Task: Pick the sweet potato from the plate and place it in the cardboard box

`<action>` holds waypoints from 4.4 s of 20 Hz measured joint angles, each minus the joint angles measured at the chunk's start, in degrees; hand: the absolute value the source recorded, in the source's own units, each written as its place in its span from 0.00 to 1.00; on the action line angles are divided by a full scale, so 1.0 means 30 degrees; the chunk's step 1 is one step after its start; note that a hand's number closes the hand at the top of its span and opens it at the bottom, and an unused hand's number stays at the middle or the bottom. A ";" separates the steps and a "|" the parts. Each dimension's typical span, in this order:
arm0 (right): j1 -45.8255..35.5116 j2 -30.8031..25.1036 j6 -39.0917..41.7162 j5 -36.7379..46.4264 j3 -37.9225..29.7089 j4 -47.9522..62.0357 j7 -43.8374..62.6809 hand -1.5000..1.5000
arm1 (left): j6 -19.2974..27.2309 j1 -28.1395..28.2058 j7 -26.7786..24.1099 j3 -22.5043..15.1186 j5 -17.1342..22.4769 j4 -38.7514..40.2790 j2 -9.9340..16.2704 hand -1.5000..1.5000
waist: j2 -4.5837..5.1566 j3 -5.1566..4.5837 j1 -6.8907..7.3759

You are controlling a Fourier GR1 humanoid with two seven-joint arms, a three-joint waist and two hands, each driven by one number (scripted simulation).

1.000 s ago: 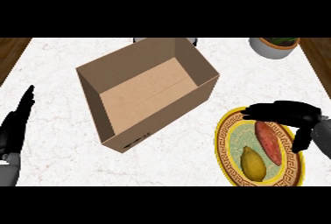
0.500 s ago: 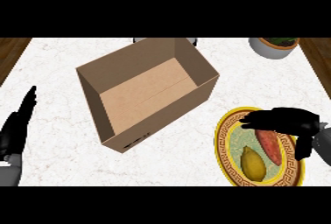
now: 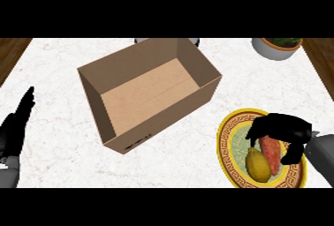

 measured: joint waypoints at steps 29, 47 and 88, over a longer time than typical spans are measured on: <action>0.2264 0.6387 -0.5927 0.4251 -0.4094 -1.3380 2.3743 1.00 | 0.0228 0.0762 0.0141 0.0421 -0.0550 -0.0394 -0.0416 0.50 | -0.0302 0.0008 -0.0826; -0.7449 1.2504 -0.5520 0.2164 -0.4477 -0.9053 2.9589 1.00 | -0.0381 -0.0567 -0.0318 0.0350 -0.0951 0.0456 -0.0858 0.50 | 0.0140 0.0069 0.0404; -1.4040 1.2663 -1.9062 -1.1023 -0.8072 0.8298 1.7570 0.00 | -0.0861 -0.1318 -0.0091 0.0559 -0.1339 0.0508 -0.1112 0.50 | 0.0292 0.0094 0.0825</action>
